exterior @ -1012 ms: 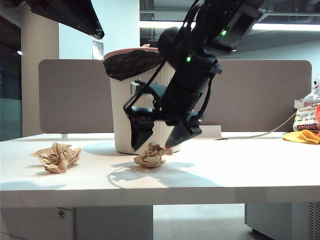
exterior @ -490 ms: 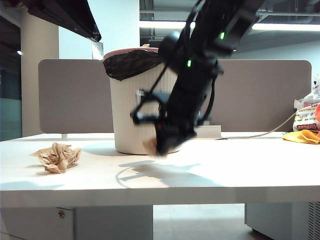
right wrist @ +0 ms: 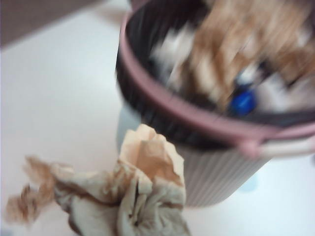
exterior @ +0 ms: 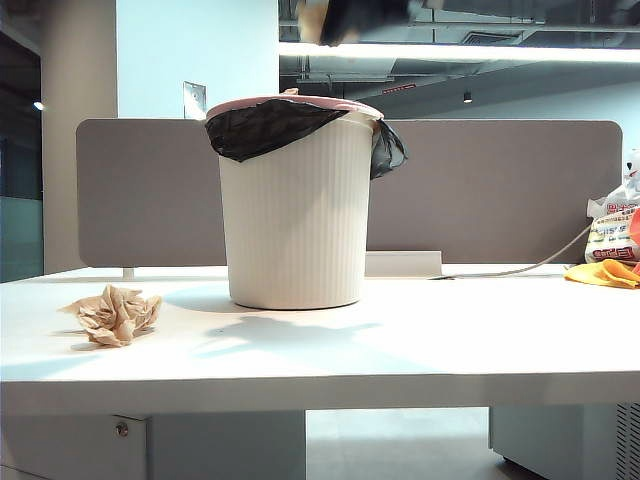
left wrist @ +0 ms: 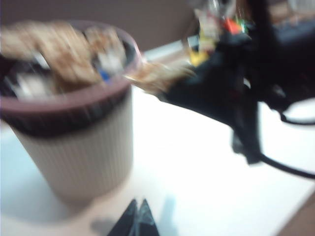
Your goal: Pick up all the trash on the table and put it in the trash can.
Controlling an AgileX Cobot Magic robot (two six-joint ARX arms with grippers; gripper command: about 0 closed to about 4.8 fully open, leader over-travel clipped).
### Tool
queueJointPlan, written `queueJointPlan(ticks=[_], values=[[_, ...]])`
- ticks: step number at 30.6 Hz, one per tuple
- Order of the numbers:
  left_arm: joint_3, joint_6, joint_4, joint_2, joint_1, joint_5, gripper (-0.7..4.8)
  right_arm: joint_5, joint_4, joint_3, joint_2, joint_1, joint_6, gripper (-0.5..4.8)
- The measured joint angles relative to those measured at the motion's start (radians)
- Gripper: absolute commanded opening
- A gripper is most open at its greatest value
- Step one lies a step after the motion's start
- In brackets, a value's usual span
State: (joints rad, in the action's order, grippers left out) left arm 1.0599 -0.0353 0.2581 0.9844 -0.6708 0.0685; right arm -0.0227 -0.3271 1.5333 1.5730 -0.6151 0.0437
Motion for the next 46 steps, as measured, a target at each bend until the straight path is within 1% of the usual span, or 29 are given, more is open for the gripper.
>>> queueJointPlan(ticks=[3, 5, 10, 13, 17, 20, 22, 24, 26, 31, 34, 36, 37, 38, 40, 41, 42, 44, 46], values=[[0.110, -0.004, 0.013, 0.036, 0.007, 0.005, -0.05, 0.000, -0.060, 0.124, 0.011, 0.014, 0.017, -0.08], [0.206, -0.004, 0.056, 0.079, 0.018, -0.001, -0.06, 0.000, -0.065, 0.175, 0.017, 0.015, 0.031, -0.08], [0.430, -0.012, 0.195, 0.192, 0.096, -0.024, -0.05, -0.010, -0.068, 0.363, 0.084, 0.040, 0.041, -0.08], [0.494, -0.042, 0.225, 0.232, 0.105, -0.040, -0.05, -0.032, -0.074, 0.458, 0.141, 0.066, 0.041, -0.08], [0.513, -0.046, 0.228, 0.256, 0.154, -0.058, -0.05, -0.045, -0.076, 0.579, 0.248, 0.068, 0.040, -0.08], [0.513, -0.048, 0.238, 0.276, 0.160, -0.068, -0.06, -0.089, -0.083, 0.655, 0.328, 0.080, 0.040, -0.08], [0.513, -0.045, 0.270, 0.292, 0.154, -0.090, -0.05, -0.102, -0.079, 0.703, 0.387, 0.085, 0.038, -0.08], [0.513, -0.043, 0.303, 0.302, 0.173, -0.104, -0.05, -0.106, -0.080, 0.738, 0.442, 0.090, 0.032, -0.08], [0.512, -0.044, 0.331, 0.305, 0.195, -0.095, -0.05, -0.110, -0.083, 0.777, 0.498, 0.100, 0.017, -0.08], [0.513, -0.044, 0.340, 0.303, 0.189, -0.111, -0.05, -0.109, -0.080, 0.794, 0.578, 0.126, 0.006, -0.08], [0.513, -0.044, 0.339, 0.303, 0.236, -0.100, -0.05, -0.106, -0.084, 0.793, 0.603, 0.125, 0.006, -0.08], [0.513, -0.045, 0.339, 0.304, 0.243, -0.084, -0.05, -0.105, -0.084, 0.792, 0.605, 0.125, 0.008, -0.06], [0.513, -0.045, 0.339, 0.304, 0.237, -0.086, -0.05, -0.105, -0.082, 0.793, 0.605, 0.125, 0.010, 0.11], [0.513, -0.045, 0.339, 0.303, 0.230, -0.091, -0.06, -0.105, -0.077, 0.794, 0.604, 0.125, 0.014, 0.48], [0.513, -0.044, 0.338, 0.303, 0.227, -0.106, -0.05, -0.105, -0.059, 0.795, 0.603, 0.123, 0.032, 1.87], [0.513, -0.044, 0.338, 0.304, 0.234, -0.106, -0.05, -0.105, -0.054, 0.795, 0.603, 0.121, 0.034, 2.39], [0.513, -0.044, 0.338, 0.304, 0.239, -0.103, -0.05, -0.105, -0.051, 0.795, 0.603, 0.121, 0.036, 2.80], [0.513, -0.045, 0.338, 0.304, 0.246, -0.090, -0.05, -0.105, -0.051, 0.795, 0.603, 0.121, 0.036, 3.15], [0.513, -0.044, 0.338, 0.304, 0.238, -0.096, -0.06, -0.105, -0.053, 0.795, 0.603, 0.122, 0.036, 3.84]])
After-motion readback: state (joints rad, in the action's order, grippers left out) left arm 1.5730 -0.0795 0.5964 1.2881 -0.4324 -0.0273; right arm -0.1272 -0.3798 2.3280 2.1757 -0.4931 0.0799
